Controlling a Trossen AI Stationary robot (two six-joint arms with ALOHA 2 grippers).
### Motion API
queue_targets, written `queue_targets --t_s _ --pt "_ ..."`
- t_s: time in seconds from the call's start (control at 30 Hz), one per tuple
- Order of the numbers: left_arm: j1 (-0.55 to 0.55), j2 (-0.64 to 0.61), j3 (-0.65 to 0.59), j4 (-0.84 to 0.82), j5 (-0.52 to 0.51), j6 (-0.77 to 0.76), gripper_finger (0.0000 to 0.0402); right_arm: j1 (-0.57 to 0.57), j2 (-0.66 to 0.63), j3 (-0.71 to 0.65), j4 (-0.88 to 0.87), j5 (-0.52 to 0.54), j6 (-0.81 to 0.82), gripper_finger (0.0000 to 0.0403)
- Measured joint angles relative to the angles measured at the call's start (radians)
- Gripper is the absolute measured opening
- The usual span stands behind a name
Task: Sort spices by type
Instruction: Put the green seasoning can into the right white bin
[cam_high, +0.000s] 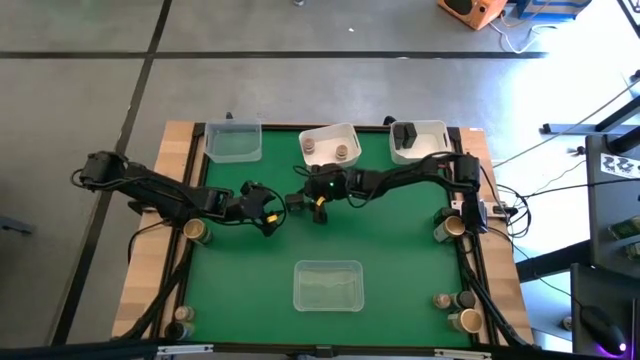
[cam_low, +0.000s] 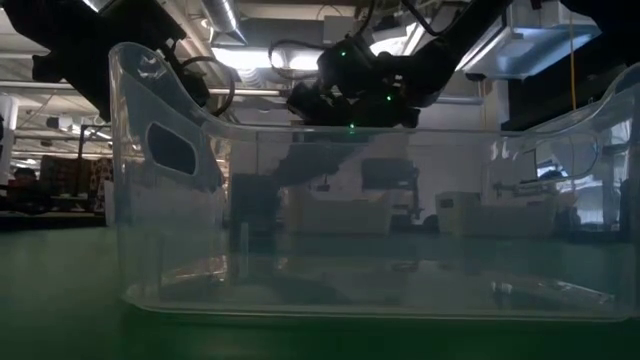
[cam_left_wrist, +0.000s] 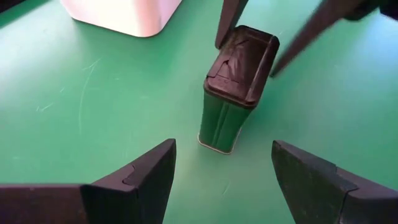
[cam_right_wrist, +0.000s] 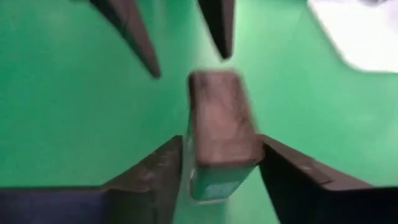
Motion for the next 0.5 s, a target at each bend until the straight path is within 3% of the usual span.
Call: queue_targets --t_s 0.13,0.23,0.5 --pt "0.0 0.0 0.0 0.0 0.0 0.011 0.0249 0.0 0.0 -0.001 0.005 0.0 0.003 0.026" --pt "0.0 0.0 0.0 0.0 0.0 0.015 0.0249 0.0 0.001 -0.001 0.009 0.0 0.003 0.0278" --pt "0.0 0.0 0.0 0.0 -0.001 0.016 0.0249 -0.001 0.047 -0.001 0.133 -0.003 -0.002 0.0227"
